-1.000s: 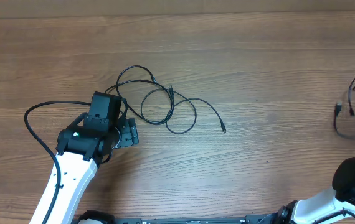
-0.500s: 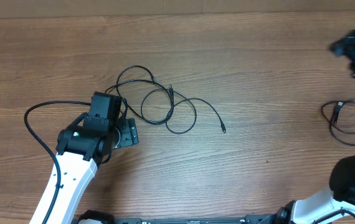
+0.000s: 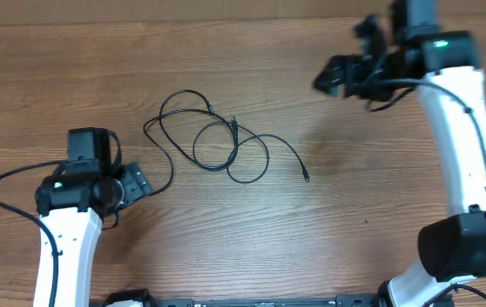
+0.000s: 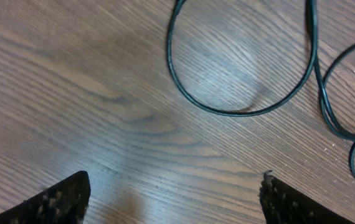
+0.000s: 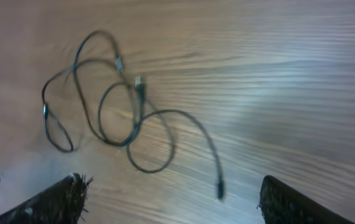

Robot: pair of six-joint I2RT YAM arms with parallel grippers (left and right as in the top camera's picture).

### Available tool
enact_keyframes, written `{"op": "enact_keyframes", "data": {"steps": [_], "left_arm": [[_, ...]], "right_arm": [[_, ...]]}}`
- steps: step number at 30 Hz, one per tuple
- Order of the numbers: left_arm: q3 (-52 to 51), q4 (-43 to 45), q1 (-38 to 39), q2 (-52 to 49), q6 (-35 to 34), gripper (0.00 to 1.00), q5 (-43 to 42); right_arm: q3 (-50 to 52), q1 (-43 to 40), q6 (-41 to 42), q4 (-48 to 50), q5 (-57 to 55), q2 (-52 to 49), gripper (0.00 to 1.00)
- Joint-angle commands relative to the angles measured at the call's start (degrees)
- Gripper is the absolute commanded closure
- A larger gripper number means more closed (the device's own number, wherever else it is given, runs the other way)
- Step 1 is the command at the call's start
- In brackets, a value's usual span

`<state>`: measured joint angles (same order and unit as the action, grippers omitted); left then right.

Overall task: Untangle cables
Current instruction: 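Return the right gripper to the remaining black cable loops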

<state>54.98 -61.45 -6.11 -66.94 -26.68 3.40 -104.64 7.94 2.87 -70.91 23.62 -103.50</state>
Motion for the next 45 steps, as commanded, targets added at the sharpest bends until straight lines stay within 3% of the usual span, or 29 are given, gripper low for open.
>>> {"op": "enact_keyframes", "data": {"steps": [1, 6, 10, 14, 20, 28, 31, 34, 38, 42, 45], "left_arm": [[-0.2, -0.2, -0.7, -0.3, -0.5, 0.13, -2.2], [-0.2, 0.0, -0.6, -0.3, -0.4, 0.12, -3.6], [-0.2, 0.0, -0.6, -0.3, -0.2, 0.12, -4.5], [-0.2, 0.0, -0.6, -0.3, 3.3, 0.12, -4.5], [-0.2, 0.0, -0.6, -0.3, 5.0, 0.11, -4.6], [-0.3, 0.0, -0.6, -0.3, 5.1, 0.11, -5.4], [-0.3, 0.0, -0.6, -0.3, 5.1, 0.11, -5.4], [-0.4, 0.0, -0.6, -0.3, 5.0, 0.11, -5.4], [-0.5, 0.1, -0.6, -0.3, 5.0, 0.11, -5.4], [-0.5, 0.0, -0.6, -0.3, 5.0, 0.11, -5.4], [-0.5, 0.0, -0.6, -0.3, 5.0, 0.11, -5.4]], "right_arm": [[5.0, 5.8, 1.1, 4.0, 0.5, -0.7, 0.13], [12.7, 14.9, 3.8, 15.6, -0.9, -2.0, 0.17], [17.2, 20.3, 11.7, 24.4, -9.4, -4.0, 0.22], [20.0, 24.2, 13.9, 32.3, -10.8, -7.3, 0.25], [20.0, 27.6, 14.8, 39.4, -11.1, -14.0, 0.36], [20.0, 29.1, 21.4, 44.0, -16.1, -19.2, 0.4], [20.0, 29.1, 21.4, 45.2, -16.1, -20.0, 0.5], [20.1, 29.1, 21.4, 44.9, -16.1, -20.1, 0.79], [20.0, 29.1, 22.7, 44.0, -15.9, -20.1, 0.96], [20.0, 29.1, 22.6, 43.6, -12.4, -20.1, 0.94], [20.0, 29.0, 22.6, 43.4, -8.5, -20.1, 0.75]]}}
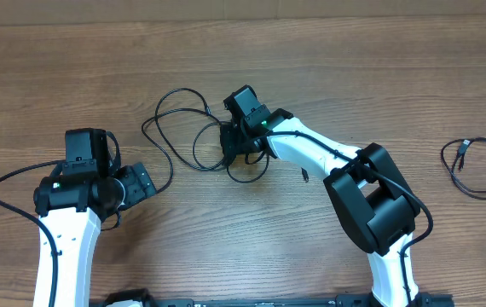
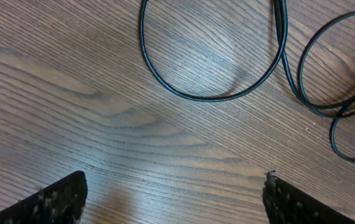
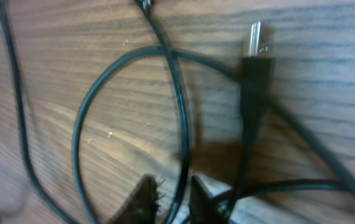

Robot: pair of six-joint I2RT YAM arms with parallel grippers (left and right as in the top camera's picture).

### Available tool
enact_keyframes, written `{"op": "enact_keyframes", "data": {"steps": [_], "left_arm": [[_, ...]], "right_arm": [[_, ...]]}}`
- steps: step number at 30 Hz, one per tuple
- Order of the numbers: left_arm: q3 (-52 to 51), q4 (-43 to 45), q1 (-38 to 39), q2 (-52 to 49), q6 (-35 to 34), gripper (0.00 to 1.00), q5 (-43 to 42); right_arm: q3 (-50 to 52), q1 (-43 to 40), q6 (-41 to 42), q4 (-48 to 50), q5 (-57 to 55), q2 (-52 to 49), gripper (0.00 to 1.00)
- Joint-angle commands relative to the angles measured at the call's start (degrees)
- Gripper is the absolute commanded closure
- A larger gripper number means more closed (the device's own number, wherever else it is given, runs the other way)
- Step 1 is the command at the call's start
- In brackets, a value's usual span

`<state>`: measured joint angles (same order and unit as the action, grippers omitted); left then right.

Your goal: Untangle cables

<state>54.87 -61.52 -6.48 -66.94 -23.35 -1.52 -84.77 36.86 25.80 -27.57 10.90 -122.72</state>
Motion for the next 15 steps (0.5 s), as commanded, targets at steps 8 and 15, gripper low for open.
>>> {"op": "enact_keyframes", "data": {"steps": [8, 15], "left_arm": [[-0.4, -0.2, -0.2, -0.3, 1.7, 0.11, -1.1], [-0.4, -0.5, -0.2, -0.3, 1.7, 0.11, -1.1]], "right_arm": [[0.2, 1.1, -0.3, -0.8, 4.6, -0.9, 0.67], [1.6, 1.3, 0.9, 0.3, 1.6, -1.0, 0.67]]}}
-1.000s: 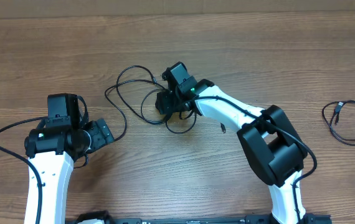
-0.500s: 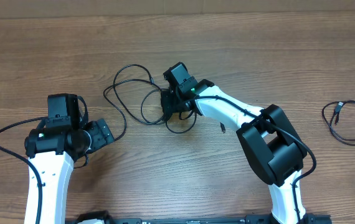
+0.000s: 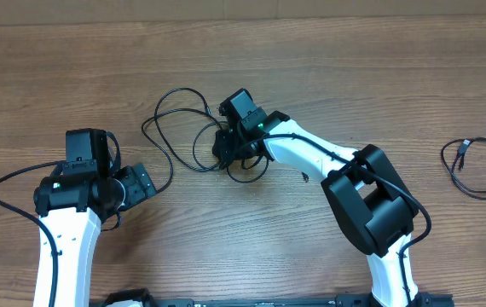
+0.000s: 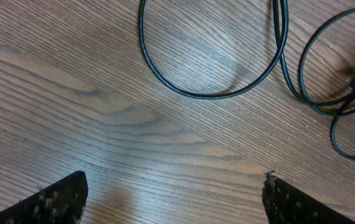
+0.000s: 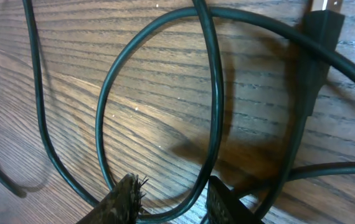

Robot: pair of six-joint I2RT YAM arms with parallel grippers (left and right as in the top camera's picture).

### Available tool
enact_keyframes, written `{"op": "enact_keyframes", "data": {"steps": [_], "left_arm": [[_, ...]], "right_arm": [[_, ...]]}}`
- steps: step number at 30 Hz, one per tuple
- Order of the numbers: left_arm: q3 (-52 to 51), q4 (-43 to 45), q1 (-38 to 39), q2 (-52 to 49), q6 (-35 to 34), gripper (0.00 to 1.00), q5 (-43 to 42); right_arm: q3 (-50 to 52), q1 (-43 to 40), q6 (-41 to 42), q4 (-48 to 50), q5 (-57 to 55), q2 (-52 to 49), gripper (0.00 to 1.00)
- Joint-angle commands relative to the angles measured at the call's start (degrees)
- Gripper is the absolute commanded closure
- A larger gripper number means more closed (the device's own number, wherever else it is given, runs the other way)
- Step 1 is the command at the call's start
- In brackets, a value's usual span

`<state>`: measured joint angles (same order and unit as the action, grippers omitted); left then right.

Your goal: Untangle cables

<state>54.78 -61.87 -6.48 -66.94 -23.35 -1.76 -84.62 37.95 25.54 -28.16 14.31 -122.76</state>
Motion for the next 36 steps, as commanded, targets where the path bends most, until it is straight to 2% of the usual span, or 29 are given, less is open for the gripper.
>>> {"op": "enact_keyframes", "data": {"steps": [1, 3, 10, 19, 22, 25, 36], "left_arm": [[-0.3, -0.2, -0.2, -0.3, 1.7, 0.11, -0.8], [-0.3, -0.2, -0.2, -0.3, 1.7, 0.11, -0.8], [-0.3, -0.3, -0.2, -0.3, 1.8, 0.11, -0.8], [-0.3, -0.5, -0.2, -0.3, 1.8, 0.11, -0.8], [-0.3, -0.3, -0.2, -0.3, 1.7, 0.11, -0.8], [-0.3, 0.0, -0.2, -0.3, 1.7, 0.11, -0.8], [-0.3, 0.0, -0.2, -0.3, 2.8, 0.11, -0.8]], "right_arm": [[1.8, 0.2, 2.1, 1.6, -1.8, -0.9, 0.64], [2.8, 0.2, 4.6, 3.9, -1.8, -0.9, 0.59], [2.9, 0.2, 4.7, 7.1, 4.5, -0.9, 0.59], [2.9, 0.2, 6.2, 7.1, 4.9, -0.9, 0.85], [2.9, 0.2, 6.2, 6.5, 4.9, -0.9, 0.87], [2.9, 0.2, 6.2, 4.9, 4.9, -0.9, 0.95], [2.9, 0.2, 7.7, 5.2, 5.1, -0.9, 0.96]]}}
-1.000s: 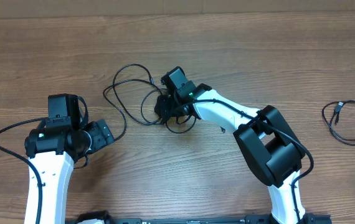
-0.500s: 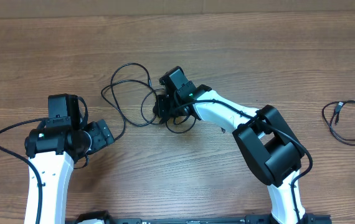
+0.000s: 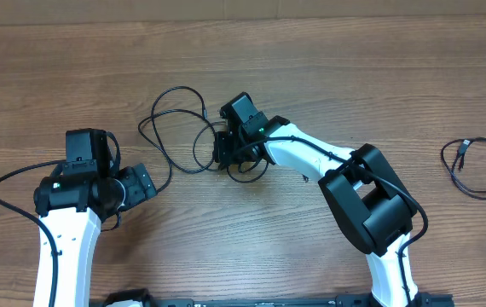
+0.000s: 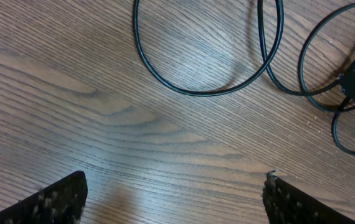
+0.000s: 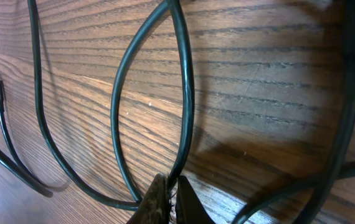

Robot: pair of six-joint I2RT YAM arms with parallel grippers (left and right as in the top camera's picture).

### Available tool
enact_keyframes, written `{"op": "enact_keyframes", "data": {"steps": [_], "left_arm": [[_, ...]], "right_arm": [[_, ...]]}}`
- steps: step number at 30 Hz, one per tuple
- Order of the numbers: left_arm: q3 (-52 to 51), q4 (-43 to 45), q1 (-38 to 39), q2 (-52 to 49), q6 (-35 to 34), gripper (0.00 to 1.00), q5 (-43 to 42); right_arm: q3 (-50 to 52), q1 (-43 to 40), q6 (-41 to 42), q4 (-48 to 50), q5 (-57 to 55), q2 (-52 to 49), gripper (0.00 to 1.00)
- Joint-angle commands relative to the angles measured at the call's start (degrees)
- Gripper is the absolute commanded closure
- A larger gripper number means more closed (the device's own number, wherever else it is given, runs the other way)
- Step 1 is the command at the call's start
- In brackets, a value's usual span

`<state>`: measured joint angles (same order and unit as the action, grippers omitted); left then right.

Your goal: Untangle cables

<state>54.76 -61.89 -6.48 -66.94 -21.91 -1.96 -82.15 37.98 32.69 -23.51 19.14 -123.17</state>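
A tangle of thin black cable (image 3: 188,128) lies in loops on the wooden table, left of centre. My right gripper (image 3: 223,153) is down at the tangle's right side. In the right wrist view it (image 5: 172,191) is shut on one strand of the black cable (image 5: 187,93), and a small metal plug lies at the far left. My left gripper (image 3: 145,183) stands open below and left of the tangle, its fingers (image 4: 59,199) wide apart over bare wood, with a cable loop (image 4: 196,93) ahead of it and untouched.
A second small black cable (image 3: 477,166) lies coiled by itself near the table's right edge. The right arm reaches across the middle of the table (image 3: 354,85). The left arm's own cord loops at the near left.
My right gripper's jaws stood apart on either side of a cable strand; now they are shut on it. The tangle's loops have shifted slightly to the left. The left arm has not moved.
At first my right gripper was open, high at the far right, and the tangle lay untouched. Then it was down at the middle of the tangle with a strand between its jaws. Now it grips that strand. The left gripper stayed open throughout.
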Motion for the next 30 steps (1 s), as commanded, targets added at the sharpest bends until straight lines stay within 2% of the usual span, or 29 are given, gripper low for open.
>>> {"op": "enact_keyframes", "data": {"steps": [1, 20, 30], "left_arm": [[-0.3, -0.1, -0.2, -0.3, 1.4, 0.11, -0.6], [-0.3, 0.0, -0.2, -0.3, 1.4, 0.1, -0.6], [-0.3, 0.4, -0.2, -0.3, 1.8, 0.1, -0.6]], "right_arm": [[0.4, 0.2, 0.5, 0.5, 0.3, -0.5, 0.96], [0.3, 0.2, 0.5, 0.1, 0.4, -0.5, 0.96], [-1.7, -1.4, 0.1, 0.0, 4.6, 1.4, 0.96]]}}
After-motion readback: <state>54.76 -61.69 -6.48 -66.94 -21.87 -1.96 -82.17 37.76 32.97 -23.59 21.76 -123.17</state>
